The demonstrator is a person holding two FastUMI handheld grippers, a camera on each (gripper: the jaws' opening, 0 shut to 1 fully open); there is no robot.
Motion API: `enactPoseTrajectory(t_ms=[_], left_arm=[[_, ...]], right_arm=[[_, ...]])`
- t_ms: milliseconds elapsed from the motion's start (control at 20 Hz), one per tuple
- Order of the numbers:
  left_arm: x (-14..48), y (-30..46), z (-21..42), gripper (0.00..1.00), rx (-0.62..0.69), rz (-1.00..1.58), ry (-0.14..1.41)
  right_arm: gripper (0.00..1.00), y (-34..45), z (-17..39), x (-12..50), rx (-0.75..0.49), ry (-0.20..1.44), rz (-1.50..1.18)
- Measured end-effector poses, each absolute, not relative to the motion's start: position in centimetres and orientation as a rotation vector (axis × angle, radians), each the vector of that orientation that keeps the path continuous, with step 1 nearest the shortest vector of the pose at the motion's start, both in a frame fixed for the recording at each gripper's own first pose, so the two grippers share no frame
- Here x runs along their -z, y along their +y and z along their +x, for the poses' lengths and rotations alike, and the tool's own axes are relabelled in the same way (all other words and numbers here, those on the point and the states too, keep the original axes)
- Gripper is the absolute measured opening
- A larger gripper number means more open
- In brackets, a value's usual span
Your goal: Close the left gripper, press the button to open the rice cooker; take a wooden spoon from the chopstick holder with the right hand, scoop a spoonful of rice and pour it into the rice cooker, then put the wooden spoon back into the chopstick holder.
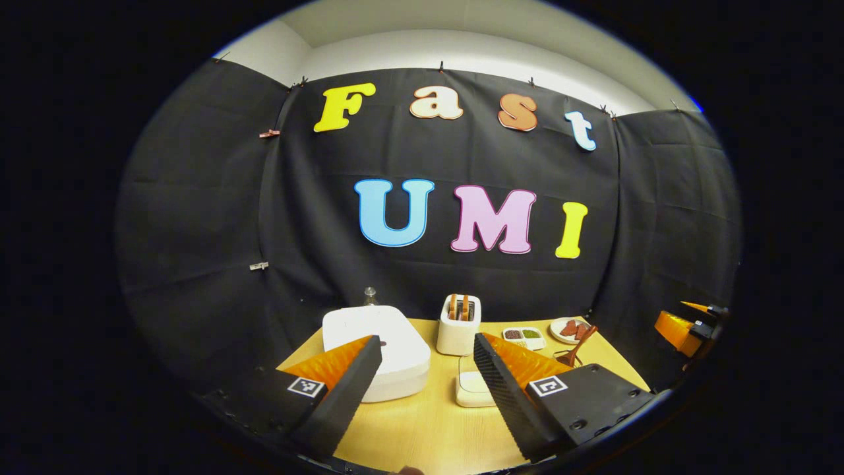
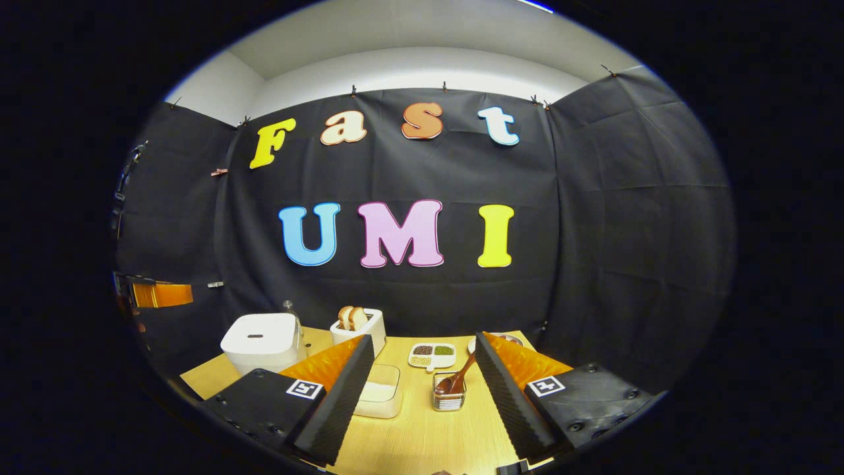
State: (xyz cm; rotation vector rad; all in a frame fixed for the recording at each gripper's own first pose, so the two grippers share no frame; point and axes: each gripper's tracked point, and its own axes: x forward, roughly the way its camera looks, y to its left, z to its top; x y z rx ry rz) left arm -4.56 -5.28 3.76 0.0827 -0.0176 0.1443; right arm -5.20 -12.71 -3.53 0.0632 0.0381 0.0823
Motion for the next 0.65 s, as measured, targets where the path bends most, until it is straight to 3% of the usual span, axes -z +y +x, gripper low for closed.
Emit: enactPoseTrajectory(t_ms=[250,600,650], left_arm=[[-0.9,-4.6,-6.7,0.96,-0.113,0.036,0.009],[0.6,-3.0,-7.2,0.95,-0.107,0.062,0.037],[0.8,-3.0,-7.2,0.95,-0.105,0.061,0.038]], right_arm=[[0.96,-13.4,-8.9,5.4,-0.003,0.08,0.12],[0.96,-12.7,-9.7,5.5,0.015,0.088,0.146],[1.0,-12.6,-9.8,5.6,0.016,0.091,0.144]])
